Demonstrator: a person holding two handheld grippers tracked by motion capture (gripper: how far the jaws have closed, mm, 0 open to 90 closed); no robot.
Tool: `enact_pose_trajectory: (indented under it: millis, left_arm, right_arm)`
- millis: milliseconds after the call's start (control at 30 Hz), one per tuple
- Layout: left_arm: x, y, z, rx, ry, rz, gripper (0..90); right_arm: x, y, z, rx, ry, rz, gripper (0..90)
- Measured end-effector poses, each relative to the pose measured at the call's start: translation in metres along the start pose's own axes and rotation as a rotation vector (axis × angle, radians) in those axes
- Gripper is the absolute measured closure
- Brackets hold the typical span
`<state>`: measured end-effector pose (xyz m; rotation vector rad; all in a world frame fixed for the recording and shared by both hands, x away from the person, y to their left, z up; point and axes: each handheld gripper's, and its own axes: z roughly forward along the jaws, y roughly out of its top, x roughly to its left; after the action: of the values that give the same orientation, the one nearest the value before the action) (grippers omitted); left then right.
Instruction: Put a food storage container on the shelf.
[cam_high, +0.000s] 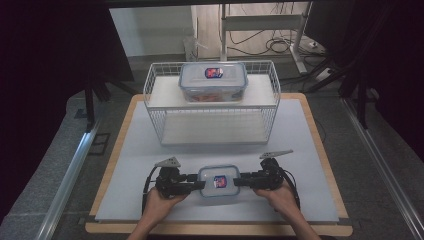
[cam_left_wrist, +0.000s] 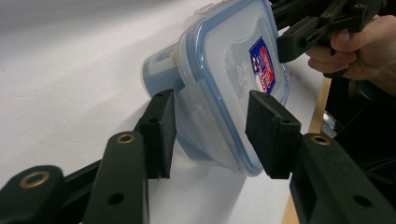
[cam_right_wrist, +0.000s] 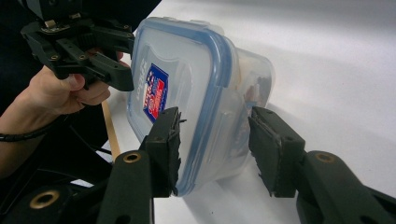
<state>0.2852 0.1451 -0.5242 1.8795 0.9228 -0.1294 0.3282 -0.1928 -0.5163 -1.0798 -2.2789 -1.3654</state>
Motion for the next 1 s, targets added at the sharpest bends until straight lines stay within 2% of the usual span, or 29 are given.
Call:
enact_pose_trajectory:
  millis: [133, 200, 400, 533, 733, 800, 833, 867, 900, 933, 1000]
  left_arm:
    - [0.003, -0.002, 0.000, -0.009, -0.021, -0.028, 53.4]
    - [0.006, -0.004, 0.001, -0.020, -0.037, -0.050, 53.1]
    - [0.008, -0.006, 0.001, -0.010, -0.067, -0.092, 53.3]
    - [0.007, -0.006, 0.000, -0.010, -0.069, -0.109, 54.6]
    - [0.011, -0.007, -0.001, -0.026, -0.088, -0.157, 56.0]
    - [0.011, -0.005, -0.002, -0.032, -0.076, -0.158, 56.3]
    - [0.010, -0.005, -0.008, -0.090, -0.050, -0.170, 66.1]
    - [0.010, -0.001, -0.010, -0.077, -0.032, -0.155, 73.8]
    - [0.009, 0.001, -0.011, -0.070, -0.021, -0.141, 73.3]
    - [0.009, 0.002, -0.011, -0.062, -0.010, -0.135, 73.2]
    - [0.010, 0.002, -0.010, -0.061, -0.003, -0.139, 72.5]
  right_arm:
    - [0.005, -0.002, -0.001, -0.004, -0.018, -0.005, 54.1]
    - [0.007, -0.003, -0.001, -0.005, -0.013, -0.009, 54.7]
    - [0.012, -0.005, -0.002, -0.005, -0.035, -0.010, 55.3]
    - [0.014, -0.006, -0.003, -0.012, -0.033, 0.004, 56.5]
    - [0.014, -0.007, -0.004, -0.029, -0.024, 0.031, 57.6]
    - [0.015, -0.007, -0.004, -0.037, -0.029, 0.034, 57.8]
    - [0.015, -0.006, -0.005, -0.042, -0.030, 0.038, 58.1]
    - [0.015, -0.005, -0.007, -0.058, -0.036, 0.056, 60.1]
    - [0.015, -0.005, -0.008, -0.084, 0.000, 0.063, 60.7]
    - [0.016, -0.003, -0.008, -0.079, -0.003, 0.059, 60.8]
    - [0.021, 0.000, -0.008, -0.078, -0.038, 0.018, 60.8]
